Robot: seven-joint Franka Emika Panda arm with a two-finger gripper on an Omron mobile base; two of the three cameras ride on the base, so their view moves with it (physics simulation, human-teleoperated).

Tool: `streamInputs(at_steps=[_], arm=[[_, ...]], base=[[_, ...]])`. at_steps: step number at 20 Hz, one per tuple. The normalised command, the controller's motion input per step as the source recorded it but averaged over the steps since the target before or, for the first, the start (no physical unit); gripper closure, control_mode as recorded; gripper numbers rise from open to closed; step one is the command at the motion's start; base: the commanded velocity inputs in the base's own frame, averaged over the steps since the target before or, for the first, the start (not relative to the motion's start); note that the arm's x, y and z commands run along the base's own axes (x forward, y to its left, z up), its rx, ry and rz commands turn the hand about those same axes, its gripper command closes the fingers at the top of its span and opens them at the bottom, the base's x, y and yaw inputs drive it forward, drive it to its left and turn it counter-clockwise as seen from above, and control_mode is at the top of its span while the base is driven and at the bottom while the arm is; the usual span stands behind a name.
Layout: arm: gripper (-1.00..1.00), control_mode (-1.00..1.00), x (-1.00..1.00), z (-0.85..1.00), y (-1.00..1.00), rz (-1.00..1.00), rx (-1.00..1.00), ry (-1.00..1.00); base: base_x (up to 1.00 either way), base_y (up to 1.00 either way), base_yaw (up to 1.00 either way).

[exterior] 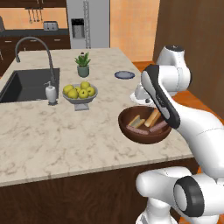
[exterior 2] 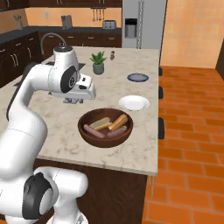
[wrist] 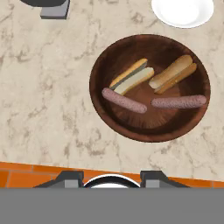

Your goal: Place one bun and one sausage from the bowl on each plate.

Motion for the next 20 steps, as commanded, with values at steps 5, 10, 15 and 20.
streamInputs(at_steps=[5,10,15,20], arm=[[-1.0,-1.0,-0.23,-0.04,-0.25,-0.01,0.0,0.0],[-1.0,-1.0,-0.13,-0.16,-0.93,-0.15,0.01,0.0],[-1.0,-1.0,0.39,-0.21,-0.57,-0.1,0.0,0.0],[-1.0,-1.0,0.42,-0.58,-0.06,-0.08,0.0,0.0]], base=[[0.0,0.0,0.0],[0.0,0.0,0.0],[0.0,0.0,0.0],[0.0,0.0,0.0]])
